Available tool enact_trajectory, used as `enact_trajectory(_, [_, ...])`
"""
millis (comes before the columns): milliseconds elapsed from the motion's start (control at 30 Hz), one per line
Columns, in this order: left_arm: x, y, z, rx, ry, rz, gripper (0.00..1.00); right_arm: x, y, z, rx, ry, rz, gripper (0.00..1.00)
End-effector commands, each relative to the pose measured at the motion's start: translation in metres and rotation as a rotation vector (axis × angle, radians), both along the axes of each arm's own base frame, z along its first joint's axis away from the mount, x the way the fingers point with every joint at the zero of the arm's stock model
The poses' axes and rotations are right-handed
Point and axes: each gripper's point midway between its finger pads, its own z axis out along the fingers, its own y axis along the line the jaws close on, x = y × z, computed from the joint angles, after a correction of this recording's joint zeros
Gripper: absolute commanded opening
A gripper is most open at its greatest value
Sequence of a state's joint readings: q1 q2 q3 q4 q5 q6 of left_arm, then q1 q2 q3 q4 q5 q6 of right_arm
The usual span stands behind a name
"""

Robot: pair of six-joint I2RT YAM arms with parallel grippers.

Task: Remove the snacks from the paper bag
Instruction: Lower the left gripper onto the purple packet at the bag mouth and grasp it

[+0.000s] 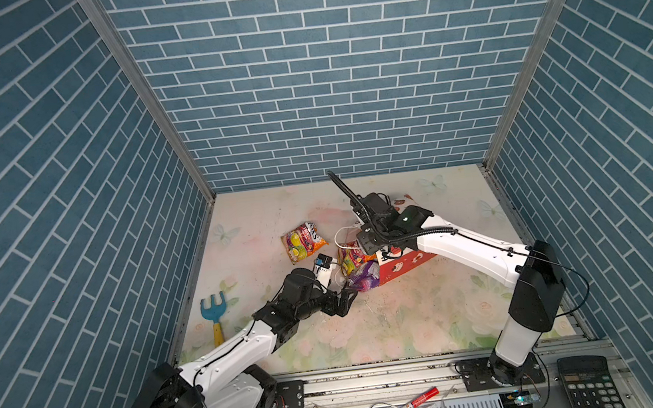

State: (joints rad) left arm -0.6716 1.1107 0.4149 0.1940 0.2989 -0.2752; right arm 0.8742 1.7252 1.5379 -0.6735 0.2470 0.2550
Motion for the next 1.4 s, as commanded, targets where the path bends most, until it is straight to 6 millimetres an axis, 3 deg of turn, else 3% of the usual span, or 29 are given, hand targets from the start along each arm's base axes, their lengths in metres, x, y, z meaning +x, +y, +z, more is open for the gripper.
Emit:
enact_trajectory(0, [0.001, -0.018, 0.012, -0.032, -0.052, -0.077, 1.0, 0.002, -0.009, 0.015, 0.011, -0.026, -0.02, 0.0])
enact_trajectory(233, [0.004, -0.039, 0.007, 0.011, -0.071, -0.132, 0.97, 0.0, -0.006, 0.017, 0.044, -0.017, -0.009, 0.0])
enact_trajectory(433, [0.013, -0.049, -0.006, 0.047, -0.051, -0.116, 0.88, 0.0, -0.008, 0.018, 0.073, -0.011, -0.017, 0.0])
enact_trajectory(633, [0.017, -0.053, -0.017, 0.077, -0.022, -0.112, 0.68, 0.0, -0.01, 0.019, 0.103, -0.004, -0.018, 0.0])
enact_trajectory(900, [0.022, -0.055, -0.017, 0.09, -0.02, -0.098, 0.31, 0.0, -0.01, 0.022, 0.125, -0.002, -0.017, 0.0])
enact_trajectory(967, [0.02, -0.057, -0.014, 0.077, -0.022, -0.102, 0.15, 0.0, -0.01, 0.023, 0.134, -0.005, -0.017, 0.0])
enact_trajectory(1133, [0.021, -0.056, -0.009, 0.064, -0.033, -0.092, 0.0, 0.0, -0.012, 0.022, 0.14, -0.004, -0.025, 0.0])
enact_trajectory(1367, [0.019, -0.055, 0.023, 0.011, -0.091, -0.087, 0.0, 0.002, -0.013, 0.023, 0.152, -0.001, -0.03, 0.0])
